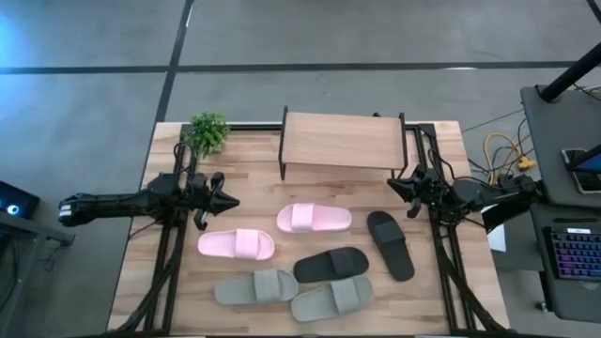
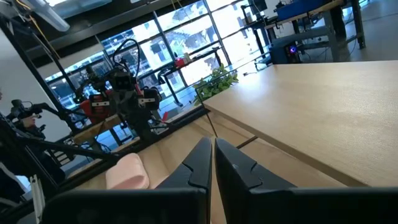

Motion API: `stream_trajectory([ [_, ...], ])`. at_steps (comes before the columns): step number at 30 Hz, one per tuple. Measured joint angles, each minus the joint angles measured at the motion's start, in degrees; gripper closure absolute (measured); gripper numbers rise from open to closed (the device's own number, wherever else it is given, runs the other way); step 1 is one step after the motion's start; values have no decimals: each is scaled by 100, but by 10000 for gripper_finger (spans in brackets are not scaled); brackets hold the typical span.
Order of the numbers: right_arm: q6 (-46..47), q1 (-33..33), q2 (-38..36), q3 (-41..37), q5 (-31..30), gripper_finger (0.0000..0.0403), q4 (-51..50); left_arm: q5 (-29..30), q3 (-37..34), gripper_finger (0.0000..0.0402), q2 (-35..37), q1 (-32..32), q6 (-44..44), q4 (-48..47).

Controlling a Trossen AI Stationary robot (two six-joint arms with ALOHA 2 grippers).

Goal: Pick and place slides into the shelf

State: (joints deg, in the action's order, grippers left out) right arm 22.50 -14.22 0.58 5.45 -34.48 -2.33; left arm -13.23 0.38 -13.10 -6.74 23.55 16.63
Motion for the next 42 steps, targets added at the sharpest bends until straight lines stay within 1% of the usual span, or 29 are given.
stream_trajectory([
  [15,113,-2,-1,-1,2,390,118,2,0,395,0,2,-11,-1],
  [16,129,-2,-2,-1,2,390,140,2,0,395,0,0,-166,-5],
  [17,123,-1,-2,-1,1,390,138,2,0,395,0,0,-516,-11],
  [20,104,0,-2,0,-54,390,245,2,0,395,0,1,-1861,2],
  [22,300,0,1,0,-281,390,391,-2,0,395,-7,2,-2466,177],
  [24,695,0,45,0,-716,390,730,-22,0,395,-4,2,-2474,575],
  [26,1345,2,76,0,-989,390,1094,-22,0,395,9,0,-2205,1140],
  [28,2145,0,120,0,-1059,390,1461,-22,-2,395,9,2,-1978,1853],
  [30,2675,0,152,0,-1056,390,1596,-22,-4,395,17,0,-1901,2582],
  [32,2821,0,151,0,-1059,390,1615,-6,-4,395,14,1,-1954,3458],
  [35,2777,0,151,0,-1084,390,1635,14,-7,395,10,2,-1912,4935],
  [37,2673,0,151,0,-1281,390,1639,43,-7,395,10,2,-1379,5760],
  [38,2600,0,151,0,-1404,390,1644,192,-7,395,26,4,-1152,6057],
  [39,2531,0,151,0,-1518,390,1666,498,-7,395,32,4,-1053,6207],
  [41,2358,0,174,0,-1628,390,1799,1302,-4,395,44,3,-1207,6116],
  [42,2242,0,209,0,-1636,390,1910,1567,-4,395,43,1,-1334,5873],
])
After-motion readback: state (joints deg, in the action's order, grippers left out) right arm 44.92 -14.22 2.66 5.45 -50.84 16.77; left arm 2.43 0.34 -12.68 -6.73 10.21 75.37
